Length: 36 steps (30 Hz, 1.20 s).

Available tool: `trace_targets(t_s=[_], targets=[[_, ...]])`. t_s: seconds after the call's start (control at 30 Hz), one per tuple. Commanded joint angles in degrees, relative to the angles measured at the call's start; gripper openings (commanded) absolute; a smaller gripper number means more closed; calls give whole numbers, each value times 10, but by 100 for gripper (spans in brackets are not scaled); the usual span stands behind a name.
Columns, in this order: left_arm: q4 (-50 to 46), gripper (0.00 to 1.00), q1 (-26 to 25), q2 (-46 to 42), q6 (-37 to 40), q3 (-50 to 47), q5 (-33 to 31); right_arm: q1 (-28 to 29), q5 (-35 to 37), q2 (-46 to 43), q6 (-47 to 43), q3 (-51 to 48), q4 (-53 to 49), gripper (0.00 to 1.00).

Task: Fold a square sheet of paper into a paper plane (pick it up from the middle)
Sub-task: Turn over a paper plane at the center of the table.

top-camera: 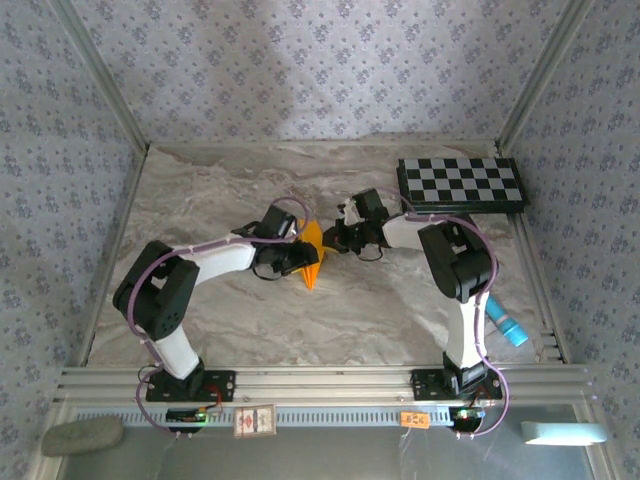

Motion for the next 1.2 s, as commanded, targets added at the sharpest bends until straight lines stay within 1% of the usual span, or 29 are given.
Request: trace_targets(t_s=[0.0, 0.2, 0.33, 0.57, 0.7, 0.77, 0.87, 1.03, 1.17], targets=[[-28, 52, -6, 8, 20, 24, -16, 6, -20, -26, 16, 9, -6, 8], [-41, 53, -9, 12, 21, 34, -35, 14, -24, -31, 15, 19, -17, 9], [-45, 50, -9, 14, 16, 36, -46, 17, -23, -31, 13, 25, -23, 10], [-65, 37, -9, 13, 9, 42, -73, 18, -17, -29, 8, 25, -36, 10], [-65, 29, -9, 15, 8, 45, -75, 18, -16, -29, 5, 24, -39, 10], [-66, 24, -9, 19, 7, 49, -74, 18, -15, -28, 5, 43, -41, 10], [-66, 21, -9, 25, 6, 55, -71, 19, -16, -25, 4, 45, -41, 10], [-71, 21, -9, 33, 8, 61, -70, 21, -17, -23, 5, 47, -41, 11], [-80, 14, -9, 33, 13, 68, -75, 19, -15, -23, 4, 46, -42, 12]])
